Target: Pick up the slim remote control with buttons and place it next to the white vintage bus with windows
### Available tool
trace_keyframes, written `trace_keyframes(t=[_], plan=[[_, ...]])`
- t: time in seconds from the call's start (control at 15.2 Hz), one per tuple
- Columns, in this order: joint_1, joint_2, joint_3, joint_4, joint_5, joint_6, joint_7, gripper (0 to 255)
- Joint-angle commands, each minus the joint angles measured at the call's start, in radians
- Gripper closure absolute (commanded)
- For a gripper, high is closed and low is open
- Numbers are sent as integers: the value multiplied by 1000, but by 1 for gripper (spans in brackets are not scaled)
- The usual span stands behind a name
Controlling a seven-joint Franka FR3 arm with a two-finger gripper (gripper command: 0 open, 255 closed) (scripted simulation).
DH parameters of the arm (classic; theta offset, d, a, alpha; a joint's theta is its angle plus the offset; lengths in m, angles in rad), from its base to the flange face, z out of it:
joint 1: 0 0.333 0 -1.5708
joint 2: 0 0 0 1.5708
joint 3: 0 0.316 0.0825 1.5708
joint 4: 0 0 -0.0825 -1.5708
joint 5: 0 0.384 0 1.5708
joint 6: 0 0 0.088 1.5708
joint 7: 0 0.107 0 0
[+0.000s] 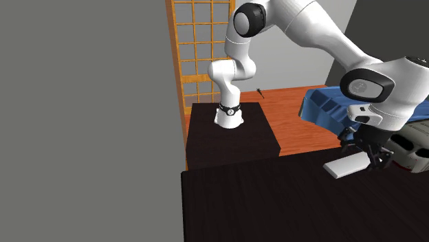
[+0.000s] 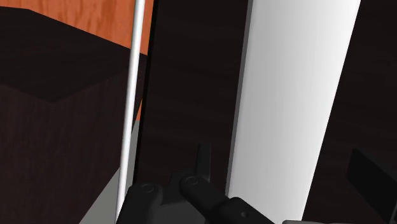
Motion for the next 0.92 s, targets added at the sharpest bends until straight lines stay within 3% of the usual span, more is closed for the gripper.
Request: trace_keyframes(t=[0.0, 0.33, 0.86], plan=[[0, 0, 0, 0, 0, 0, 0, 0], [-11, -54, 19, 61, 39, -106, -25, 0], [-11, -54, 19, 61, 39, -106, -25, 0]])
